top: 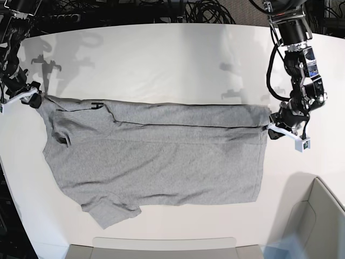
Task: Fold the T-shirt properly
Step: 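Lower the folded edge flat onto the shirt with both grippers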
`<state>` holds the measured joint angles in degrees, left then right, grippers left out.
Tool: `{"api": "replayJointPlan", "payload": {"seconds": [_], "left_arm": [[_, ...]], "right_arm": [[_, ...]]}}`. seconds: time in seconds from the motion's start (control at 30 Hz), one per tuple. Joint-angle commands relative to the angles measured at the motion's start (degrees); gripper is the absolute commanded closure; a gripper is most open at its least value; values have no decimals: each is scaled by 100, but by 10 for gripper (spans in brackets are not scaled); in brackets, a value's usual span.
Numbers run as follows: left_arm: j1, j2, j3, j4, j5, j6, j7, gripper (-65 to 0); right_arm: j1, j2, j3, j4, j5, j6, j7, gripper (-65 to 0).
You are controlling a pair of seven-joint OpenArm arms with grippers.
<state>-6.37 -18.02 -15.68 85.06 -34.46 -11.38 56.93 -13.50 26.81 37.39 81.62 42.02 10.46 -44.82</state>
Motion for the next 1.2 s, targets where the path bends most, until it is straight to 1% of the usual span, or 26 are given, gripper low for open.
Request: {"api": "replayJointPlan", "payload": {"seconds": [0.0, 0.07, 0.13, 0.27, 0.3, 0.37, 0.47, 0.5, 0.6, 0.7, 0.77, 0.87, 0.97, 1.0, 1.03, 1.1, 1.13, 1.17], "left_arm": [[-62, -48, -1, 105, -40, -18, -97, -70], [-62, -48, 8, 105, -40, -18, -97, -70], [-62, -48, 8, 105, -40, -18, -97, -70], [-62, -48, 8, 105, -40, -18, -97, -70], [-62, -48, 8, 105, -49, -18, -97, -70], [-62, -48, -19, 105, -49, -18, -97, -70], [-62, -48, -45, 105, -49, -18, -97, -70], [-62, -57, -45, 105, -49, -18, -97, -70], [-62, -57, -45, 105, -49, -18, -97, -70], [-62, -48, -45, 105, -66, -45, -97, -71], [-27, -40, -45, 53, -269, -36, -97, -79], [176, -101, -54, -44, -963, -18, -97, -106], [281, -321, -45, -185, -1376, 8, -97, -110], [325, -356, -45, -255, -1420, 96, -97, -110], [360, -365, -45, -361, -1411, 289, -141, -110], [369, -374, -45, -519, -1403, 571, -176, -110], [369, -374, -45, -589, -1403, 641, -176, -110], [369, -374, -45, -607, -1420, 632, -176, -110]], "right_arm": [[44, 190, 46, -53, 312, 66, 178, -237], [35, 207, 143, -395, 497, 66, 187, -237], [97, 190, 275, -642, 514, 93, 187, -237], [413, 190, 275, -1108, 506, 611, 161, -237], [528, 190, 275, -1222, 506, 673, 152, -237], [712, 190, 266, -1424, 391, 664, 152, -237], [994, 154, 239, -1617, -4, 699, 161, -237], [1046, 128, 134, -1661, -83, 708, 178, -237], [1169, 110, -200, -1679, -136, 708, 187, -237], [1187, 84, -376, -1688, -136, 699, 187, -237], [1187, 14, -464, -1688, -136, 699, 187, -237], [1187, -65, -490, -1688, -145, 699, 187, -237], [1187, -74, -499, -1688, -145, 699, 187, -237], [1187, -65, -499, -1688, -145, 699, 187, -237], [1187, -48, -499, -1688, -145, 699, 187, -237], [1187, -30, -499, -1688, -145, 699, 187, -237], [1187, -21, -499, -1688, -145, 699, 187, -237], [1187, -4, -499, -1688, -145, 699, 187, -237]]}}
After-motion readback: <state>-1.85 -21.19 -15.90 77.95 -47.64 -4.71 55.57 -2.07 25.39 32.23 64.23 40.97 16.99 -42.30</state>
